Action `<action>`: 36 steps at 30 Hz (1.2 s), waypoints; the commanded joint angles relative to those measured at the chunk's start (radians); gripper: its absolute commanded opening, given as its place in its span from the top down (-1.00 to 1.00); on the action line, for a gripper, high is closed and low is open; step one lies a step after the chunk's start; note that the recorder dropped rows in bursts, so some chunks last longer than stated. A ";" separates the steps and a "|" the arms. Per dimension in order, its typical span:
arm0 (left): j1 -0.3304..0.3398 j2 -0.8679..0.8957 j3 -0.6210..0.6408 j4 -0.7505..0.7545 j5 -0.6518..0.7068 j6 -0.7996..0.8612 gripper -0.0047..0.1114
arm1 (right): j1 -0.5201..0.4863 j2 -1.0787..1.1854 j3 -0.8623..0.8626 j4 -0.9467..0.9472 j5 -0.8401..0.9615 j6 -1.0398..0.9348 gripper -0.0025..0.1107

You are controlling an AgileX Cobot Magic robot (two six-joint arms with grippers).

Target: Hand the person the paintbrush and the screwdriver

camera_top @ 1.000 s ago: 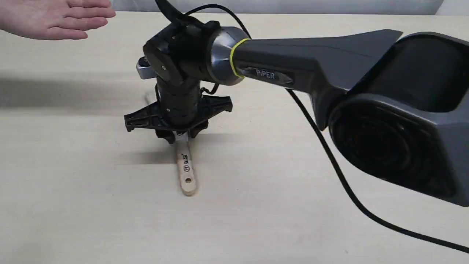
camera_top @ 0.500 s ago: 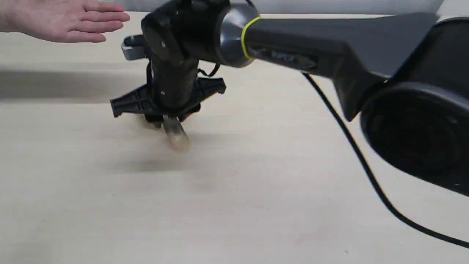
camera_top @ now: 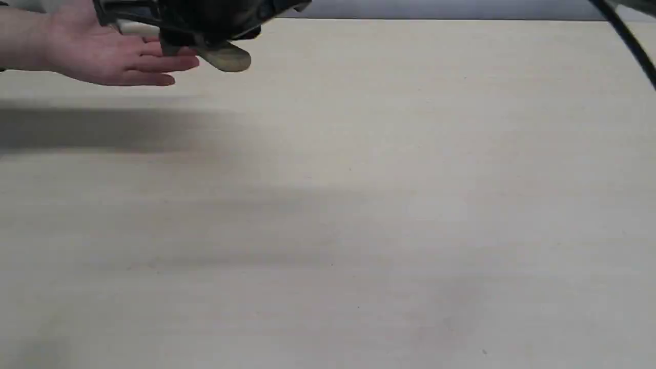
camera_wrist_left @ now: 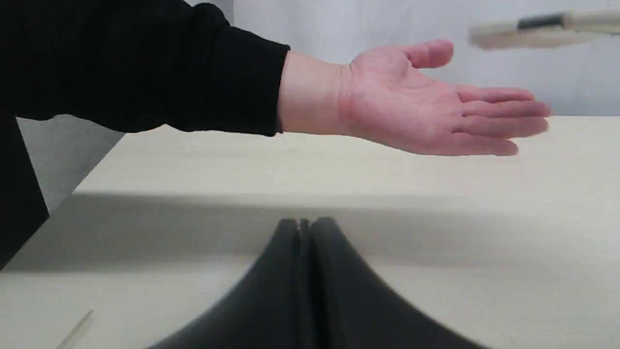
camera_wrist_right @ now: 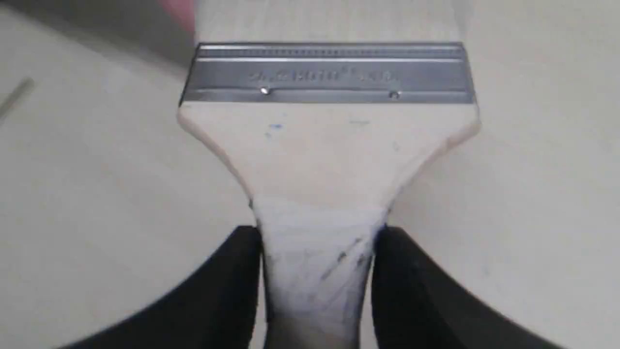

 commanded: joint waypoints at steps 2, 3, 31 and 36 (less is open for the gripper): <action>-0.006 -0.002 0.002 -0.001 -0.012 -0.002 0.92 | 0.000 -0.004 -0.001 0.156 -0.159 -0.177 0.88; -0.006 -0.002 0.002 -0.001 -0.012 -0.002 0.92 | 0.000 0.001 -0.001 0.177 -0.180 -0.204 0.88; -0.006 -0.002 0.002 -0.004 -0.008 -0.002 0.92 | 0.000 -0.015 -0.001 0.175 -0.082 -0.456 0.41; -0.006 -0.002 0.002 -0.004 -0.011 -0.002 0.92 | 0.000 -0.118 -0.001 0.172 0.105 -0.489 0.88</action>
